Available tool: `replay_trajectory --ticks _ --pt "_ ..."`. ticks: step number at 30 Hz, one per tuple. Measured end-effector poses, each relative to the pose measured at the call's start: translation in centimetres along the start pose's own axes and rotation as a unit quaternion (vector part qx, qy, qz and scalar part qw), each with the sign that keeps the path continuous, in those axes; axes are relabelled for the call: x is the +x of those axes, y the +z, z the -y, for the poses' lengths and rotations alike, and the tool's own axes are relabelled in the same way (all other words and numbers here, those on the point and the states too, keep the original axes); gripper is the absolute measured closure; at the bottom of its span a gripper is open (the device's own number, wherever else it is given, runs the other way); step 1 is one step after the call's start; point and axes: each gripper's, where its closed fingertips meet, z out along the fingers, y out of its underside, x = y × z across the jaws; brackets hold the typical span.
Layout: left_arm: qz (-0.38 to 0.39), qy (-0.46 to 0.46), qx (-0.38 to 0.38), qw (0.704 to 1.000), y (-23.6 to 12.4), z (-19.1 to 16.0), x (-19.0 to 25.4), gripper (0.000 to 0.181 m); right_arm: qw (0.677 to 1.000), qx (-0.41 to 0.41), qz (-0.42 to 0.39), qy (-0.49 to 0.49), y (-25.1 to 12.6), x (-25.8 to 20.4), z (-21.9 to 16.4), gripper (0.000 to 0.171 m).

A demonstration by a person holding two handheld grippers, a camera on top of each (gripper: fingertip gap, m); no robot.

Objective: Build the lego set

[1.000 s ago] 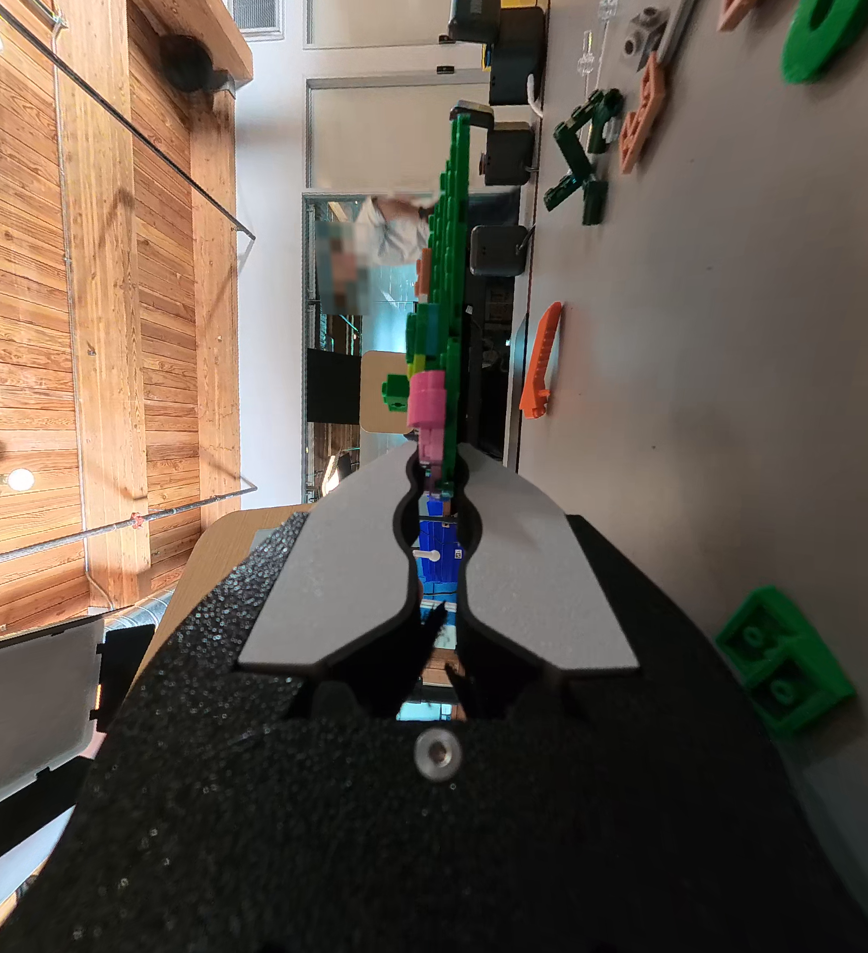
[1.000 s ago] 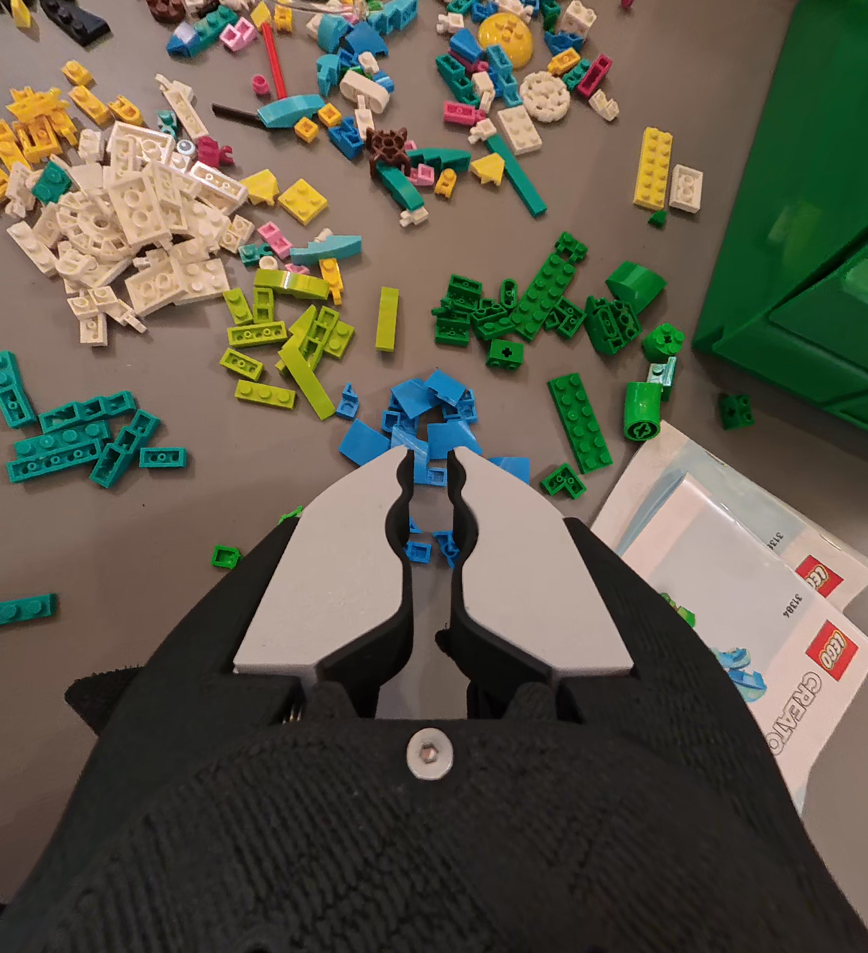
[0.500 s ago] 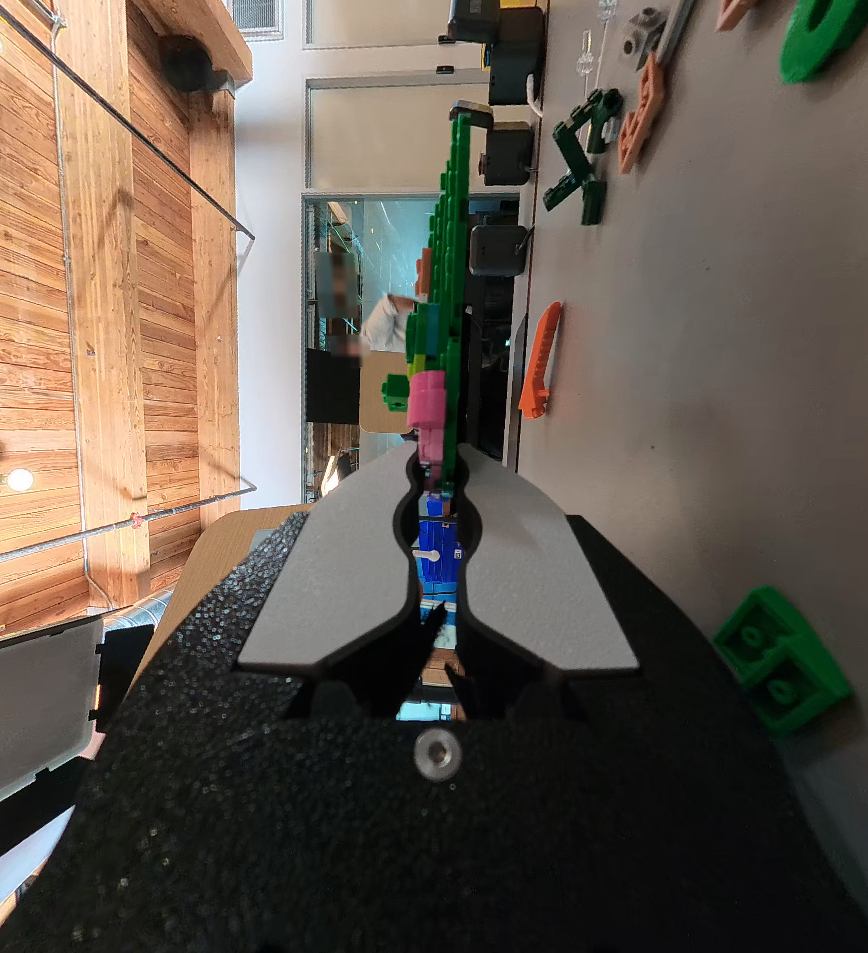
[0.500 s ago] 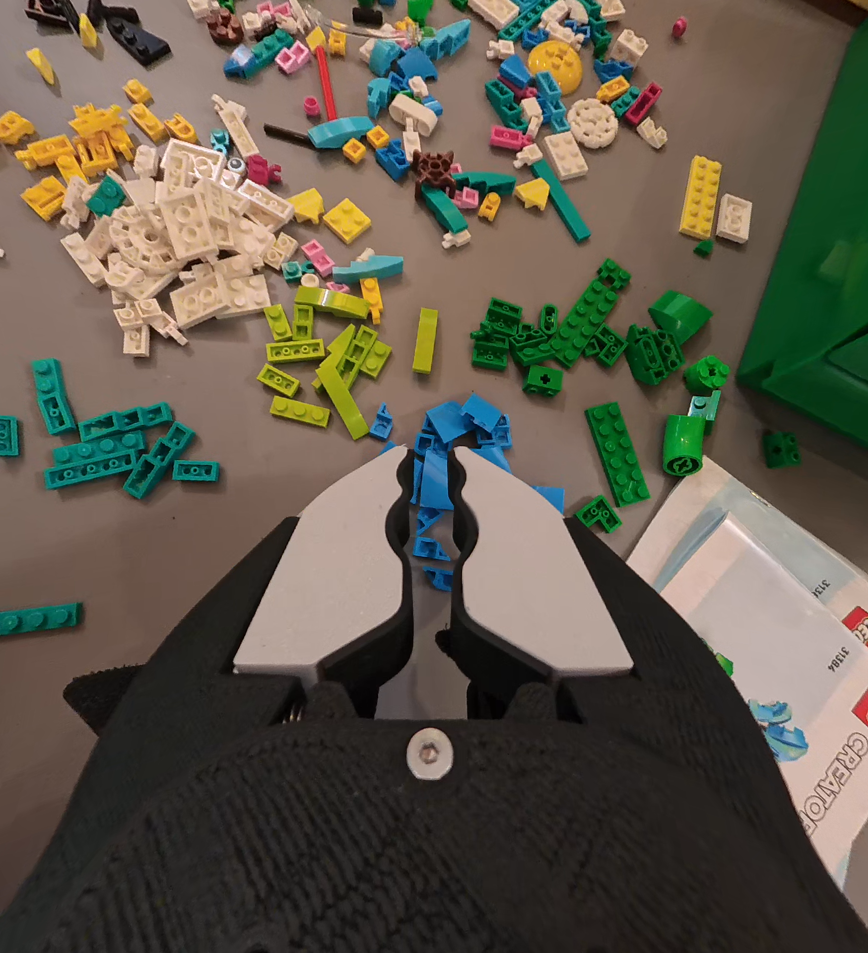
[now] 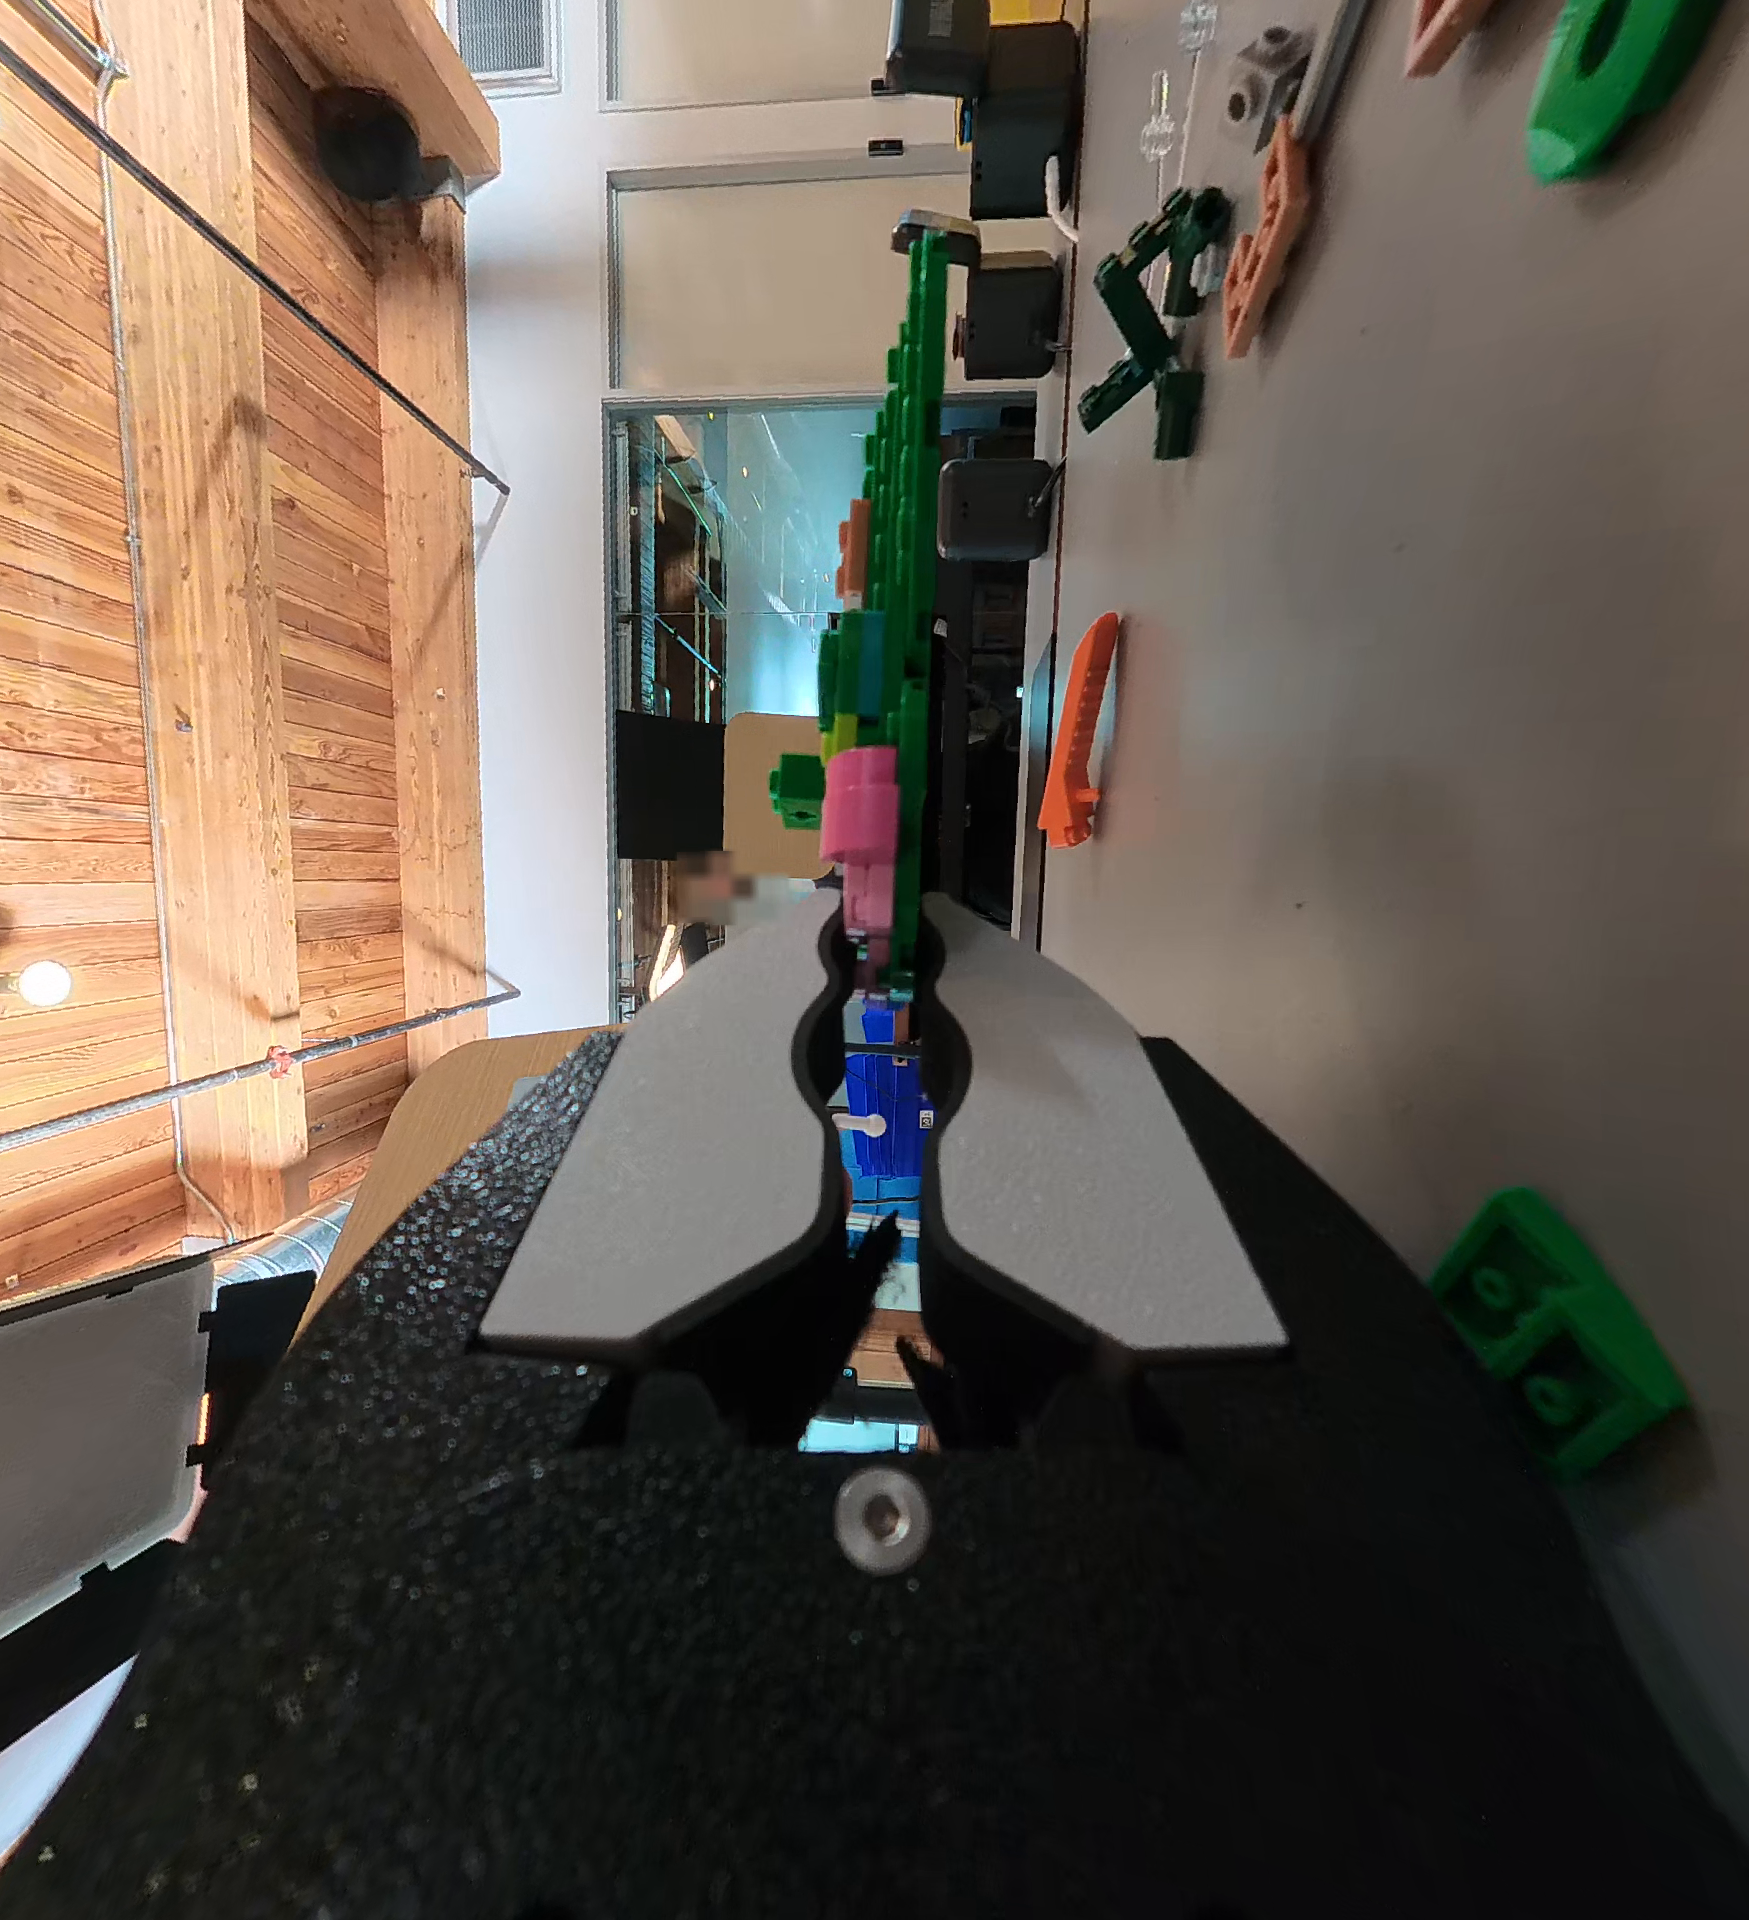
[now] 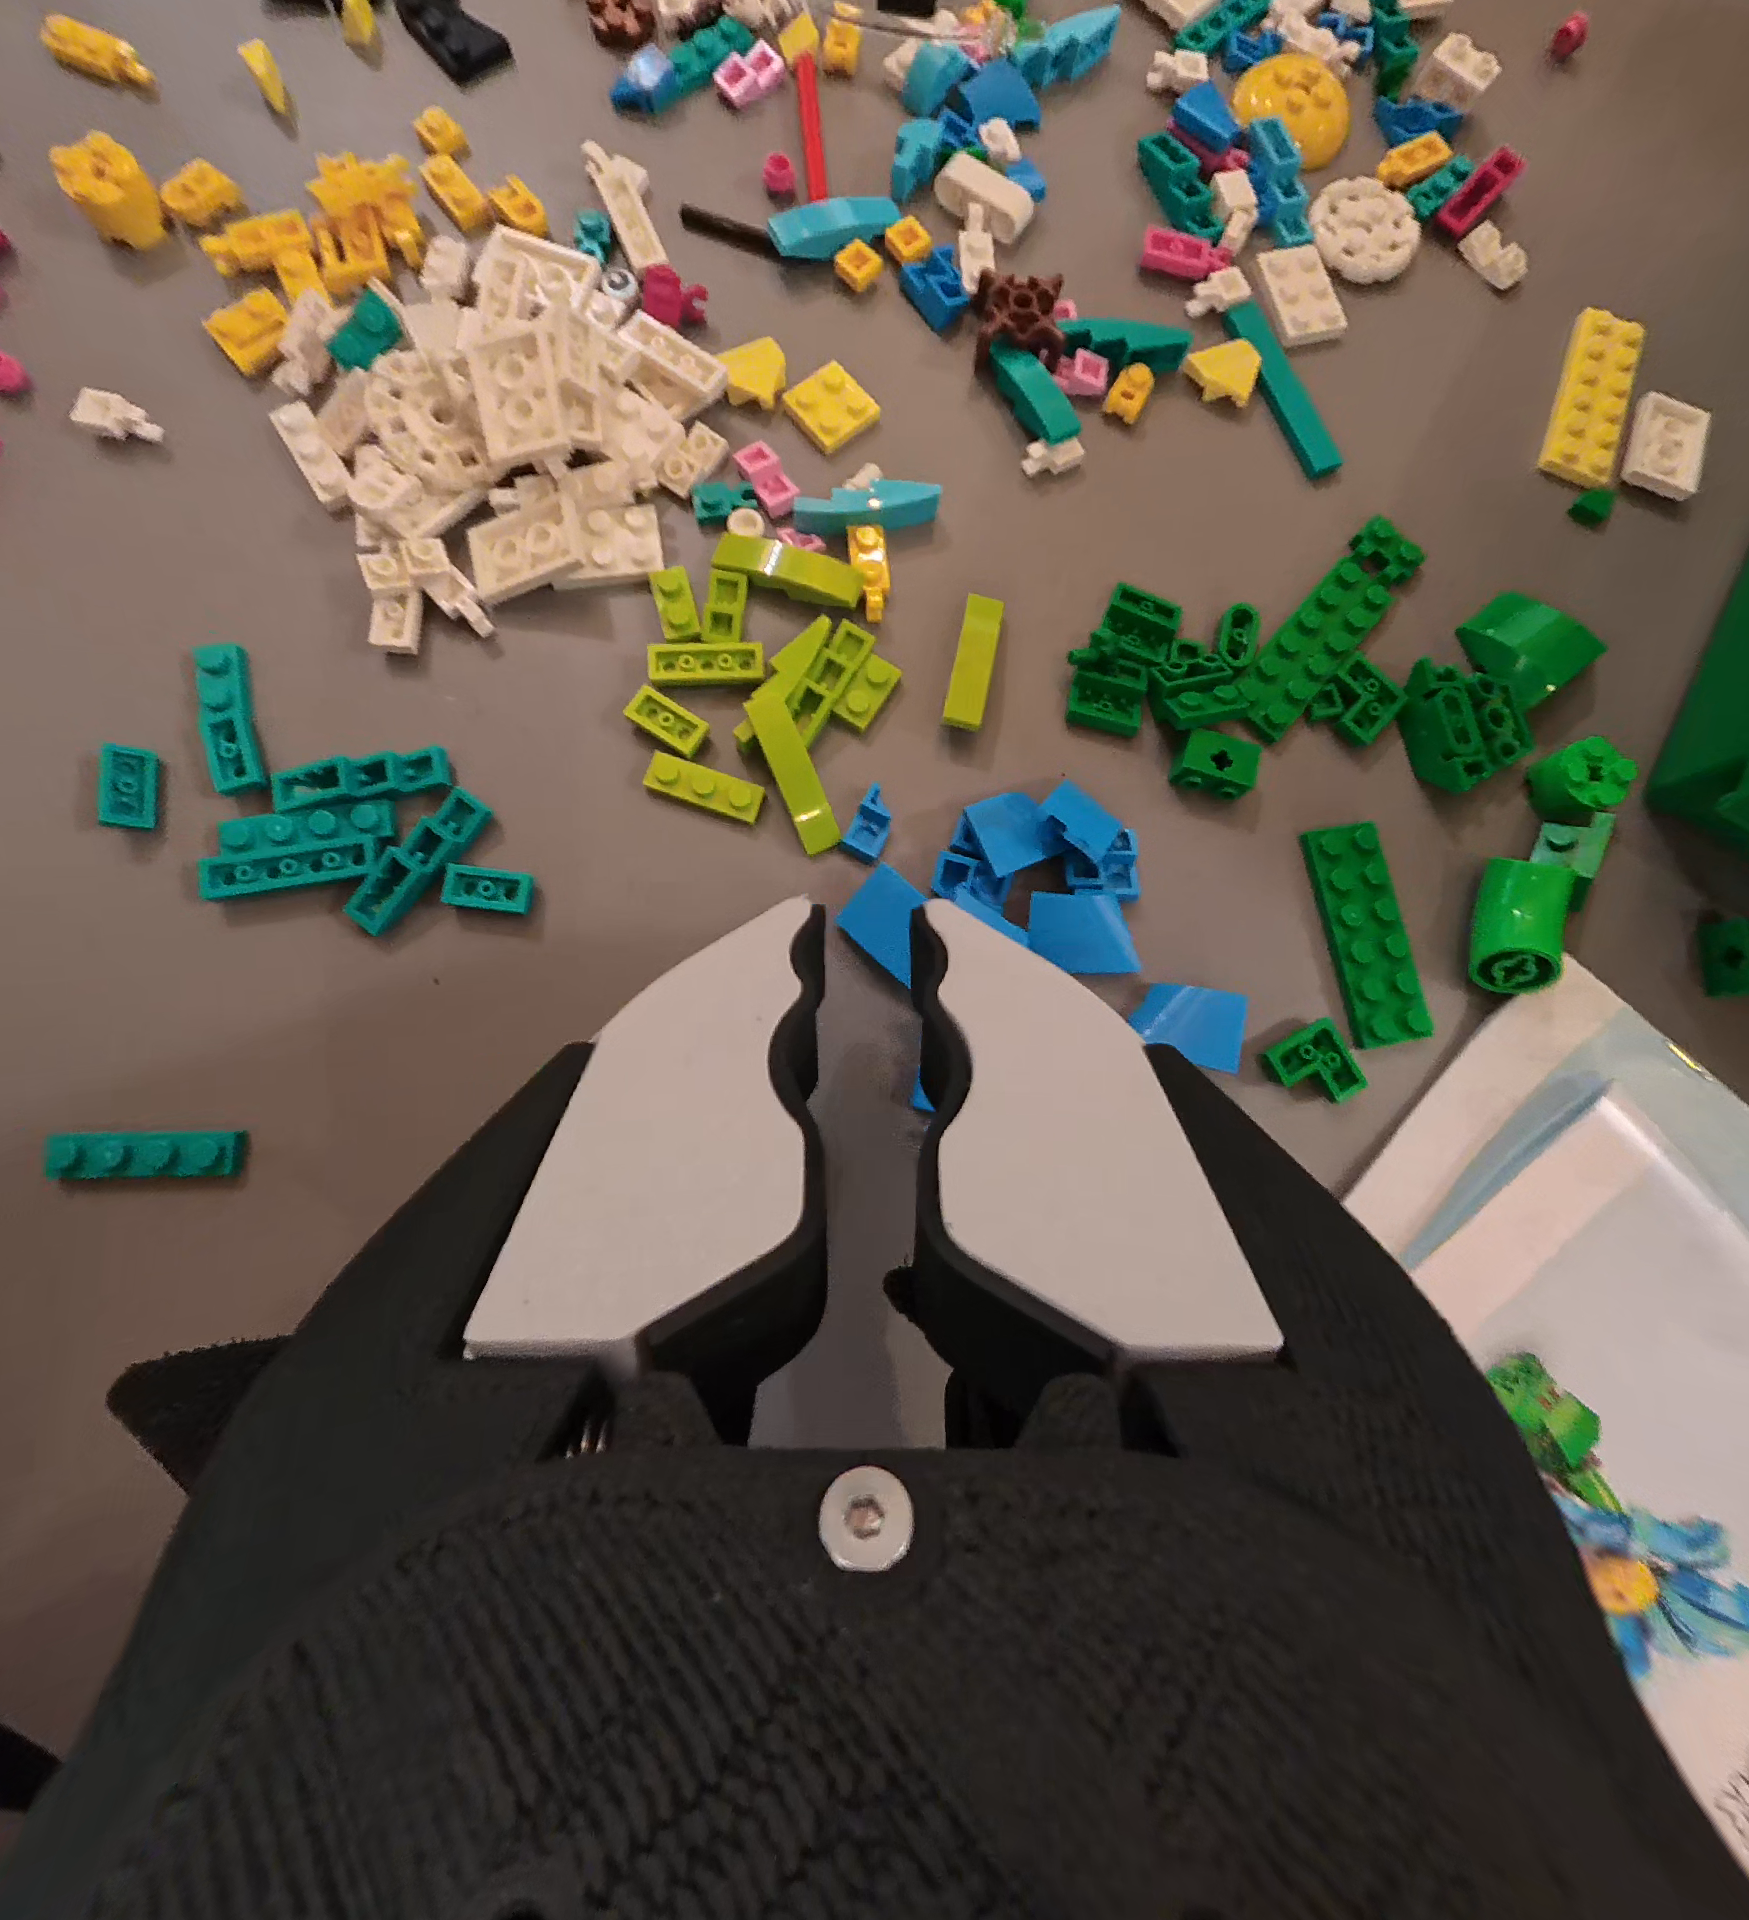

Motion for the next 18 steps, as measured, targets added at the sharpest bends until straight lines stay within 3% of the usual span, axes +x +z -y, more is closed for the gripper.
replay_trajectory --ticks 8,18 --pt "0.000 -0.002 -0.002 1.000 0.0 -0.1 0.0 0.173 0.997 -0.026 0.078 -0.009 1.9 -2.9 0.5 0.155" --pt "-0.002 -0.004 0.000 1.000 0.1 0.0 0.1 0.173 0.997 -0.046 0.037 -0.055 2.5 -1.1 2.1 0.161"
